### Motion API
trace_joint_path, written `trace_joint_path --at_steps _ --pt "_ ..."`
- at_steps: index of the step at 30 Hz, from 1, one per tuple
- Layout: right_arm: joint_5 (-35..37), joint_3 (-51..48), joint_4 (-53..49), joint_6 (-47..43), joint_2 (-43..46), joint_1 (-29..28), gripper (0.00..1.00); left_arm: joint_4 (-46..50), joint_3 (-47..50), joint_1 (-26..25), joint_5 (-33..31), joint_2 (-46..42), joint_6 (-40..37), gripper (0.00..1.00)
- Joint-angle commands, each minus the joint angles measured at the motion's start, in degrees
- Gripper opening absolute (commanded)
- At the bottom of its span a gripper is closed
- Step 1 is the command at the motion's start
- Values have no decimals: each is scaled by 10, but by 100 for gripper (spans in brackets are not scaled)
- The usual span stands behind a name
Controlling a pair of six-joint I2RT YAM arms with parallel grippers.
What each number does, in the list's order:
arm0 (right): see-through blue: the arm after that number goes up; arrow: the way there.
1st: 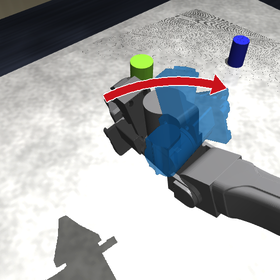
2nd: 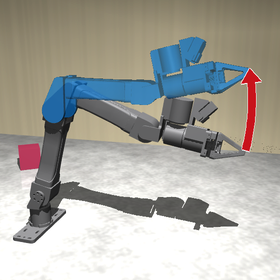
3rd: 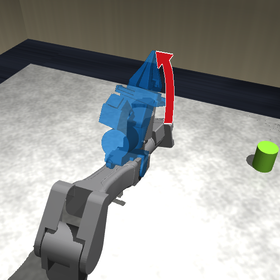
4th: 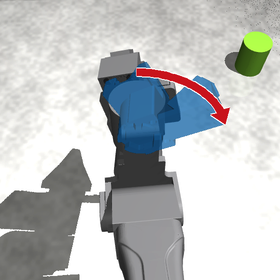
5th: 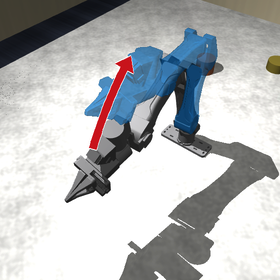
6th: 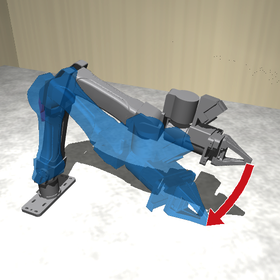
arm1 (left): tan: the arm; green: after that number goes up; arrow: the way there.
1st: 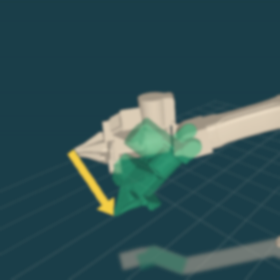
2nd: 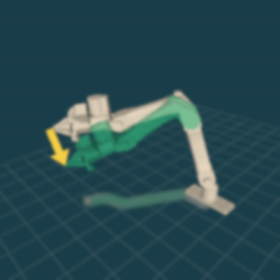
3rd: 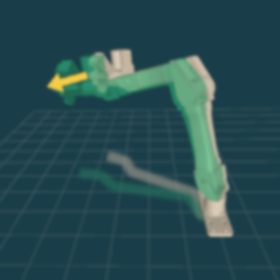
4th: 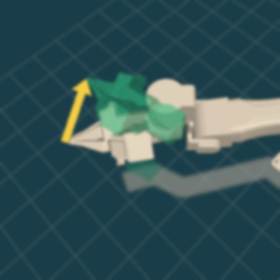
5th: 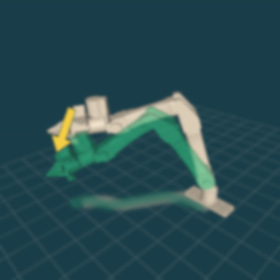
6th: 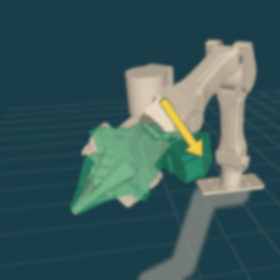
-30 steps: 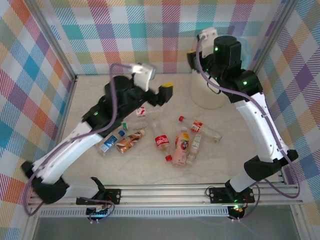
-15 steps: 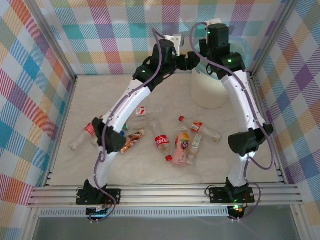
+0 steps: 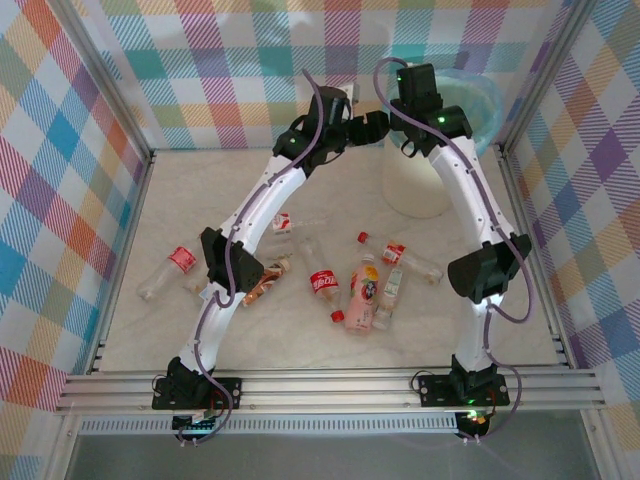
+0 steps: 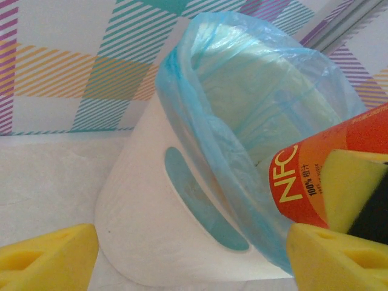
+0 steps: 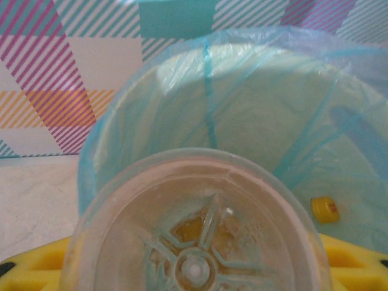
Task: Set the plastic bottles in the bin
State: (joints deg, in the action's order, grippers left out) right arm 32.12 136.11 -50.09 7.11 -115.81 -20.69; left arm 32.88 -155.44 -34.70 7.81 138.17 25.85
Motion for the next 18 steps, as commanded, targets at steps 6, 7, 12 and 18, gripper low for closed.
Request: trace_joint_path --at_steps 6,7,12,18 --pt "-20 19 -21 34 -3 5 71 9 -21 -1 12 -20 1 81" --pt "-22 21 -21 33 -2 5 72 9 -21 -1 12 -21 2 81" --pt "-25 25 -22 33 7 6 71 10 -21 -1 10 -25 6 81" --pt "-42 37 -27 37 18 7 71 18 -20 -1 11 -32 8 80"
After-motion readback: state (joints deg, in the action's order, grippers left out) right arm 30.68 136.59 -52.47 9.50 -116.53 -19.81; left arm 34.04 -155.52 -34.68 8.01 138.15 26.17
